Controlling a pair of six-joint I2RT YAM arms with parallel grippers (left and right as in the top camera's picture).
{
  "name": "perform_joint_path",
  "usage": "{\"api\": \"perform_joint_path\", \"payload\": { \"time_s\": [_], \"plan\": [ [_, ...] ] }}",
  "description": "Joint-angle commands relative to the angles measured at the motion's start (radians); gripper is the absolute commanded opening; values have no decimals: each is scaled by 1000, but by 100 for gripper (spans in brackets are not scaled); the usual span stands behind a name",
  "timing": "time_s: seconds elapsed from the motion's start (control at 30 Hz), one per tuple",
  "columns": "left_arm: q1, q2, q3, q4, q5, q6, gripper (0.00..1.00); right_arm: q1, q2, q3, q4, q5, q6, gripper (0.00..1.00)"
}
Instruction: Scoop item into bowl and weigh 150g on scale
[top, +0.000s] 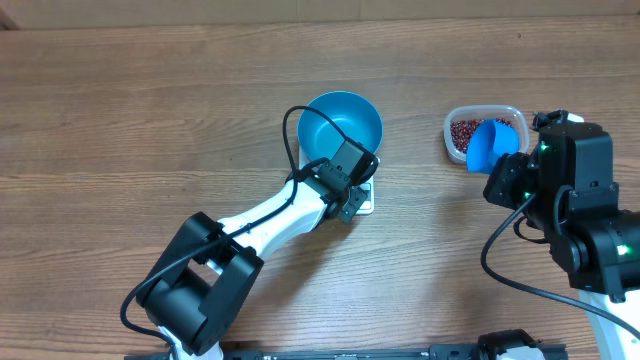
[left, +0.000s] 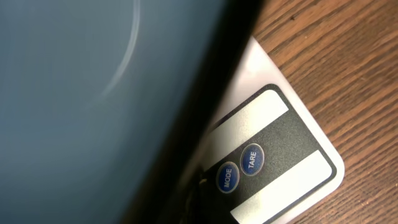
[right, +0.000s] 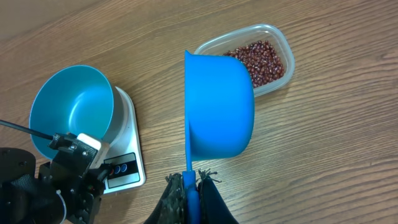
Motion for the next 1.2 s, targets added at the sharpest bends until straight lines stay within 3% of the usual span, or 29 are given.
{"api": "perform_joint_path", "payload": {
  "time_s": [0.0,0.27,0.57,0.9,1.17],
  "plan": [
    [-2,35,10,-40,-10,19,4,-2,-5,22,6,14,-8,4],
    [-29,-187,199,-248,-12,2,4,-2,-5,22,5,14,-8,4],
    [-14,-417,237,-484,-79,-218,5,-2,-5,22,2,14,-8,4],
    [8,-485,237,-725,-126,-339,5,-2,-5,22,-2,14,-8,4],
    [45,-485,237,-731,-133,-418,5,-2,-5,22,-16,14,-8,4]
  ]
}}
